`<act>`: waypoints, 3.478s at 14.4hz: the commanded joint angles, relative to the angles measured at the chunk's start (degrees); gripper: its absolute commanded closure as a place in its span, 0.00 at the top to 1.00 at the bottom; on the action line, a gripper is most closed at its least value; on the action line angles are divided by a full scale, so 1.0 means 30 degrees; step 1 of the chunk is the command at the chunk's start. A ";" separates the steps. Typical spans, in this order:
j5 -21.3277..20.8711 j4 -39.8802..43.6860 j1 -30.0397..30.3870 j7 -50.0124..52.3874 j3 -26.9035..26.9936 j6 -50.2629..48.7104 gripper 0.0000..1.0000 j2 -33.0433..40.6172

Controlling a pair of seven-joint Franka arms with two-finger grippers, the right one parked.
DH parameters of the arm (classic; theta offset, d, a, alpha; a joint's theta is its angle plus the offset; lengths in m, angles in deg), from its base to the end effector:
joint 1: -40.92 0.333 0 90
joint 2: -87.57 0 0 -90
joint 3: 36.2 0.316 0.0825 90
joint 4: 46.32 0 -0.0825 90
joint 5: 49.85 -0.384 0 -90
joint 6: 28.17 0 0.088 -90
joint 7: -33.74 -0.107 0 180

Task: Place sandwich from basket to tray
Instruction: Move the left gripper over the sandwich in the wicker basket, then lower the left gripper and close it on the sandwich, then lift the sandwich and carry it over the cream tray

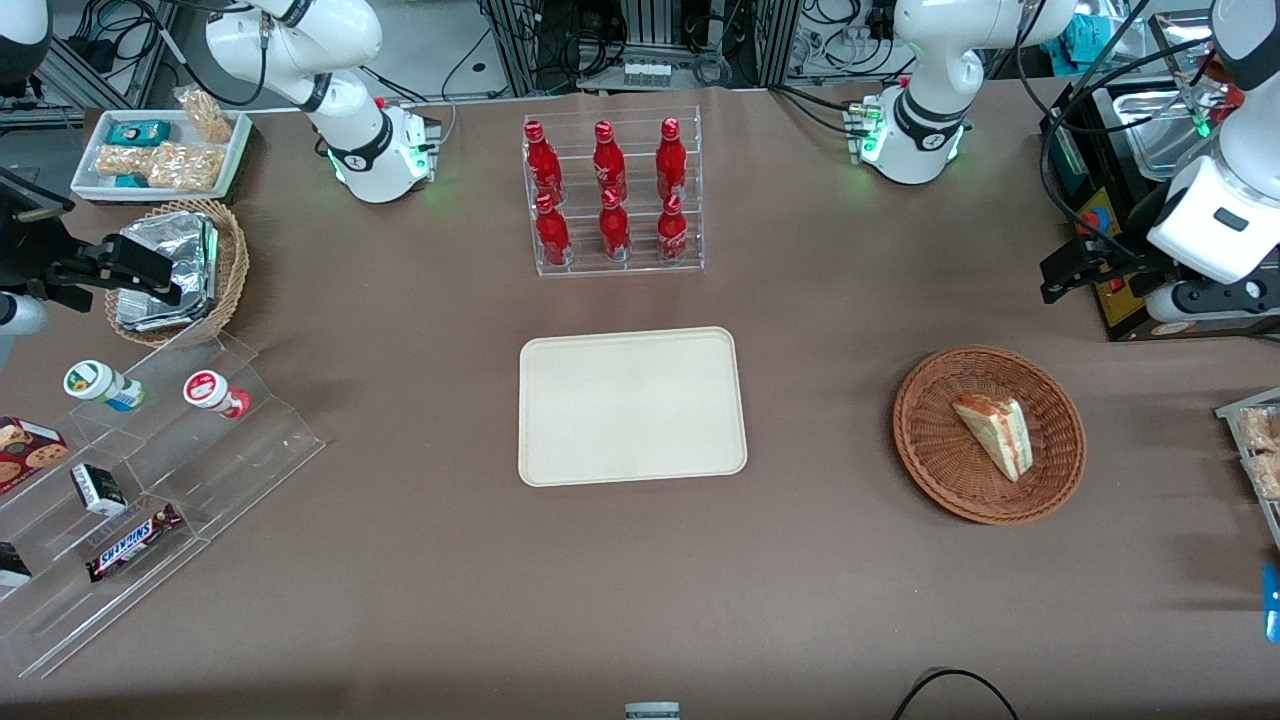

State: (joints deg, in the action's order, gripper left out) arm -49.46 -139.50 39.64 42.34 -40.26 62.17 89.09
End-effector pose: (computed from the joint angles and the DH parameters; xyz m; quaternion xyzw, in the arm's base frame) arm 0.5434 -0.0520 0.6134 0.9995 0.0285 -0.0118 0.0010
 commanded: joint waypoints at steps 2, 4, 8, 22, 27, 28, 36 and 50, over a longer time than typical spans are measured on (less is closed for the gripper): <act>-0.0188 -0.0083 -0.0304 -0.0729 0.0184 -0.0346 1.00 0.0166; -0.0245 -0.0317 -0.0304 -0.0730 0.0213 -0.0581 1.00 -0.0386; -0.0334 -0.4053 -0.0158 -0.0818 0.0271 0.1955 1.00 -0.0363; -0.0070 -0.9722 -0.0041 0.6764 0.1619 1.4030 1.00 -0.3198; -0.0041 -0.9547 0.0896 0.6887 0.1620 1.7666 1.00 -0.6186; -0.0041 -0.9547 0.0984 0.6887 0.1619 1.8048 1.00 -0.6539; 0.0019 -0.9051 0.0489 0.8265 0.1502 1.4487 0.08 -0.6224; 0.0571 -0.1262 -0.8967 0.7843 0.1356 0.9262 0.00 -0.9466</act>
State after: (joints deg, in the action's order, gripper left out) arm -48.81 -149.79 17.07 60.92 -37.15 91.07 65.81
